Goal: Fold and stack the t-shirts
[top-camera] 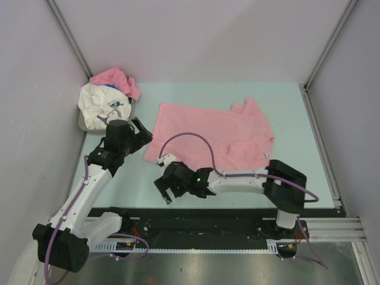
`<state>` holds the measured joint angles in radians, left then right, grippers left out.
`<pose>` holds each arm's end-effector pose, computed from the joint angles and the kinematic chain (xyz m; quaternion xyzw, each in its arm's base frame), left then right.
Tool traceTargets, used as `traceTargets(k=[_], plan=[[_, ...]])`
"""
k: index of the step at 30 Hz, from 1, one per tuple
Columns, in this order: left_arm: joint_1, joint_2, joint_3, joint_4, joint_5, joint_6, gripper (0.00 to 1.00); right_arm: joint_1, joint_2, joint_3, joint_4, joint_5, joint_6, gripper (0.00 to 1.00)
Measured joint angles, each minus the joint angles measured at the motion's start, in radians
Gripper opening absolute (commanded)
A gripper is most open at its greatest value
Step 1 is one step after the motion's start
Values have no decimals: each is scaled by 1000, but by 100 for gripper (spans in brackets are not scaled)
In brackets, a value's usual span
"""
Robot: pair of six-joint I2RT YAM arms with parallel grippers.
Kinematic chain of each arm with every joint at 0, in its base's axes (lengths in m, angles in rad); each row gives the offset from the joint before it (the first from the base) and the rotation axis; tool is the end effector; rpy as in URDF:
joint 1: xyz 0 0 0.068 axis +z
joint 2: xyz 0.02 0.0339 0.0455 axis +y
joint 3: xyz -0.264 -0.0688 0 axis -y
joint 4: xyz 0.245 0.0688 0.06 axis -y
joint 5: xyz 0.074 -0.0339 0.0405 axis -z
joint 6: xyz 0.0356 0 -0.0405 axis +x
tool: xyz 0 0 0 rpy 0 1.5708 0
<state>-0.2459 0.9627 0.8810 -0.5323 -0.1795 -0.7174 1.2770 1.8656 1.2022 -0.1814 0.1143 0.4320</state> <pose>0.2027 -0.0443 0.3072 -0.2466 0.8501 -0.1419 0.4432 0.1195 0.3810 0.1807 -0.3642 0.8596 0.2323 0.2730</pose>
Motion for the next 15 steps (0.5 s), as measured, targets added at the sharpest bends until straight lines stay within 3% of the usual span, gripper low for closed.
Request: traceTargets(k=[4, 10, 15], plan=[[-29, 64, -64, 72, 35, 5, 100, -46, -218, -45, -58, 114, 0, 100], [-91, 224, -143, 275, 118, 10, 100, -209, -610, -56, -102, 238, -14, 100], [-104, 348, -154, 435, 178, 11, 100, -293, -743, -66, -162, 267, -29, 100]])
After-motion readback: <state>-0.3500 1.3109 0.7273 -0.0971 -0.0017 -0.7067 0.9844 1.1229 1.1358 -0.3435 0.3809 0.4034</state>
